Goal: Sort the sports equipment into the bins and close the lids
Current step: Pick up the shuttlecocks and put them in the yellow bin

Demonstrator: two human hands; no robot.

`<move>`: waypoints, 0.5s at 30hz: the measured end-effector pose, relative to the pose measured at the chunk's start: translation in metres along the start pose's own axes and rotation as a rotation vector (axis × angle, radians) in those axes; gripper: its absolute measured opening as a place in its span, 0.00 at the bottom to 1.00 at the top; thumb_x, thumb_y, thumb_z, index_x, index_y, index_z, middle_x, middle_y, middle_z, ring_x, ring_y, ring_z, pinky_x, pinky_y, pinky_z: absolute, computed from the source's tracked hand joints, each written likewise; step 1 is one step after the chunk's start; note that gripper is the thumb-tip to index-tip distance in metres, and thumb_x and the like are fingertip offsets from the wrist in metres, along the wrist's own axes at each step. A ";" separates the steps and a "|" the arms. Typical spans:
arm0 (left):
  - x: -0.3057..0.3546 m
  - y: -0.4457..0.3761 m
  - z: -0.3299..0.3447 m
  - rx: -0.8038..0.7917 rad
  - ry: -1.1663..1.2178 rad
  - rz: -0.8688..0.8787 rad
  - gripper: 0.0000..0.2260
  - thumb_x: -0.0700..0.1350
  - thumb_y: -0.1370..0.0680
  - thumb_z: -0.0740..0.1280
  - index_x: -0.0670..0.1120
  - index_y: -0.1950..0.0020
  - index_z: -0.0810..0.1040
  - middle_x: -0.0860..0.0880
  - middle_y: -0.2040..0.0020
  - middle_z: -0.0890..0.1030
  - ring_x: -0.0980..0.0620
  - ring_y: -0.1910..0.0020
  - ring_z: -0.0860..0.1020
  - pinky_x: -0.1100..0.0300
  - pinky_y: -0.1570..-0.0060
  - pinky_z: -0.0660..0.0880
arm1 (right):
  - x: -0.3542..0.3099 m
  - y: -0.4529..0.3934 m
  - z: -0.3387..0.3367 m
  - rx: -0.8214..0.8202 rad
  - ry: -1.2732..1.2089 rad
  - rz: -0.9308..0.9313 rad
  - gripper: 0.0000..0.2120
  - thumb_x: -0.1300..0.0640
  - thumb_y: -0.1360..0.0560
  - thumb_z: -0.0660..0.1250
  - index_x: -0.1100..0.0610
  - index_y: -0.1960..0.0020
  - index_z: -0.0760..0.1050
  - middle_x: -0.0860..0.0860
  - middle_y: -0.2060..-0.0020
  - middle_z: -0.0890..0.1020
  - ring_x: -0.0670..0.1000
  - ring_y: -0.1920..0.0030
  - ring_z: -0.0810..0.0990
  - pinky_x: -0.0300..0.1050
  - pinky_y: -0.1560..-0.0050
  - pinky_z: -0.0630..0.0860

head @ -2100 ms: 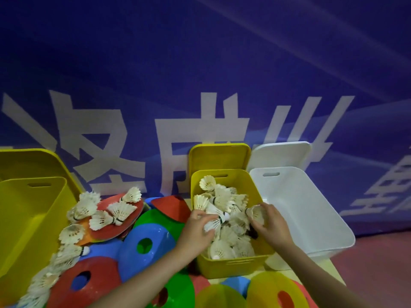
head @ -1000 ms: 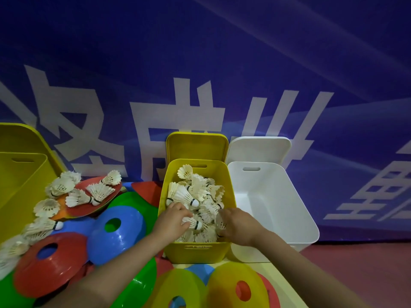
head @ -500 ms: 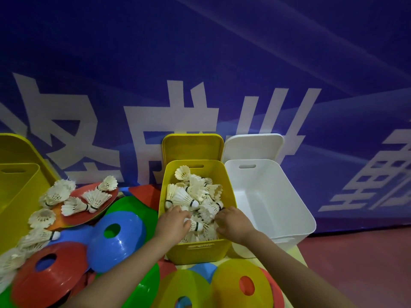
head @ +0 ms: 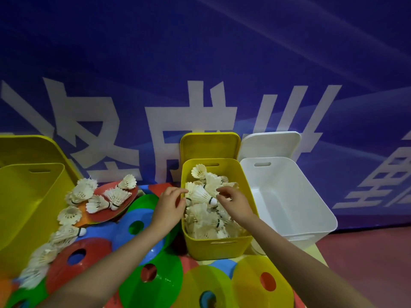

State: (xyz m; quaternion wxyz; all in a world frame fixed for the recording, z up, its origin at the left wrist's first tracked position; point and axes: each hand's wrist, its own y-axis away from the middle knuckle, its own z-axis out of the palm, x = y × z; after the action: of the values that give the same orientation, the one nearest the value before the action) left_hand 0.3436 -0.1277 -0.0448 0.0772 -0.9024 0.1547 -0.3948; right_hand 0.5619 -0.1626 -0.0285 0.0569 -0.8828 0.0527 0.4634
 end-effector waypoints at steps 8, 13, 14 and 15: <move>-0.090 0.029 -0.090 0.020 -0.036 -0.157 0.16 0.45 0.27 0.63 0.45 0.41 0.79 0.45 0.45 0.77 0.47 0.44 0.76 0.58 0.42 0.69 | -0.071 -0.013 0.095 -0.024 -0.189 -0.058 0.13 0.60 0.24 0.65 0.53 0.40 0.74 0.47 0.55 0.78 0.41 0.56 0.77 0.31 0.55 0.72; -0.162 0.055 -0.151 0.104 -0.181 -0.345 0.14 0.37 0.26 0.68 0.42 0.40 0.79 0.40 0.44 0.77 0.41 0.42 0.76 0.53 0.42 0.71 | -0.095 -0.015 0.162 -0.127 -0.151 -0.083 0.14 0.62 0.25 0.65 0.53 0.41 0.75 0.46 0.55 0.78 0.41 0.55 0.77 0.32 0.51 0.71; -0.175 0.059 -0.163 0.112 -0.209 -0.378 0.15 0.38 0.26 0.68 0.43 0.40 0.79 0.40 0.43 0.77 0.41 0.41 0.75 0.52 0.41 0.71 | -0.100 -0.015 0.174 -0.147 -0.148 -0.080 0.14 0.63 0.25 0.65 0.53 0.41 0.75 0.46 0.55 0.78 0.42 0.55 0.77 0.33 0.51 0.71; -0.188 0.063 -0.173 0.113 -0.224 -0.413 0.16 0.39 0.26 0.68 0.43 0.39 0.78 0.40 0.41 0.76 0.40 0.40 0.74 0.52 0.41 0.71 | -0.103 -0.016 0.186 -0.168 -0.137 -0.069 0.14 0.63 0.25 0.65 0.53 0.41 0.75 0.47 0.56 0.79 0.42 0.56 0.77 0.34 0.52 0.71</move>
State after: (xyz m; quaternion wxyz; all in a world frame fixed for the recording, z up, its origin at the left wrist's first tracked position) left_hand 0.0823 -0.1260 -0.0735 0.0616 -0.9472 -0.0651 -0.3077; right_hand 0.3546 -0.1149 -0.0476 0.0021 -0.8519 -0.0210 0.5232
